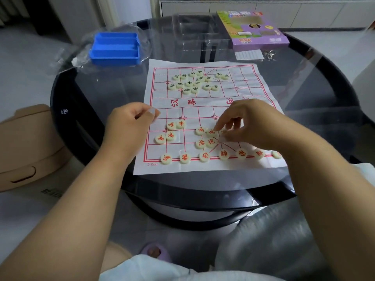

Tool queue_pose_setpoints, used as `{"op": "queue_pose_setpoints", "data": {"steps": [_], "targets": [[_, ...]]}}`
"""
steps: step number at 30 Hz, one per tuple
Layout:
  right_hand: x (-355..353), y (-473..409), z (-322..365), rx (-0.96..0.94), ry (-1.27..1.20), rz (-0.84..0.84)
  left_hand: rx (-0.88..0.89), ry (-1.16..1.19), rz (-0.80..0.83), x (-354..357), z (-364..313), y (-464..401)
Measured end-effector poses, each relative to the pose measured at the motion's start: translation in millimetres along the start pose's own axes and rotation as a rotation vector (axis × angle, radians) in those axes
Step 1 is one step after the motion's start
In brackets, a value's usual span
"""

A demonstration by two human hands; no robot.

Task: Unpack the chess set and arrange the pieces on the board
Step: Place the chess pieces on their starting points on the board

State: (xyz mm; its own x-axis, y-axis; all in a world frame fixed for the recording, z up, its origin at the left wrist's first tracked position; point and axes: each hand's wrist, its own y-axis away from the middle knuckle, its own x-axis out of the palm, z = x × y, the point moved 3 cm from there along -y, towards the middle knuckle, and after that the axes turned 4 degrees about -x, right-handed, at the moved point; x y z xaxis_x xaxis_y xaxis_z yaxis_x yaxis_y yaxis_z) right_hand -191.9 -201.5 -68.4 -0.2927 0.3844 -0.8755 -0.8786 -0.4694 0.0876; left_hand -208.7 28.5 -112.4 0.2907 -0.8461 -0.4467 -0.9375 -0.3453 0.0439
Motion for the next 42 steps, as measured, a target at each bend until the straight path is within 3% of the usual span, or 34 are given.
{"op": "queue_pose_setpoints", "data": {"steps": [6, 12, 19, 27, 37, 42], "targets": [[9.8, -2.5, 8.4, -0.059, 0.046, 0.046, -0.011, -0.001, -0.003, 0.2, 1.9, -1.2], [0.3, -10.1, 4.4, -0.001, 0.045, -0.104, 0.001, 0.003, -0.005, 0.0, 1.7, -2.1], [17.8, -27.6, 23.7, -0.040, 0.050, -0.051, -0.002, -0.001, -0.001, -0.1, 0.8, -1.3], [12.9, -39.6, 17.2, 0.042, 0.071, -0.095, -0.004, -0.008, 0.014, -0.6, 0.5, -1.2], [38.0, -65.5, 39.6, -0.038, 0.112, -0.002, 0.007, -0.020, 0.001, -1.5, -0.6, -1.6], [27.7, -50.0, 49.5, -0.064, 0.017, -0.071, -0.013, 0.032, -0.006, -2.3, 1.2, -4.6]]}}
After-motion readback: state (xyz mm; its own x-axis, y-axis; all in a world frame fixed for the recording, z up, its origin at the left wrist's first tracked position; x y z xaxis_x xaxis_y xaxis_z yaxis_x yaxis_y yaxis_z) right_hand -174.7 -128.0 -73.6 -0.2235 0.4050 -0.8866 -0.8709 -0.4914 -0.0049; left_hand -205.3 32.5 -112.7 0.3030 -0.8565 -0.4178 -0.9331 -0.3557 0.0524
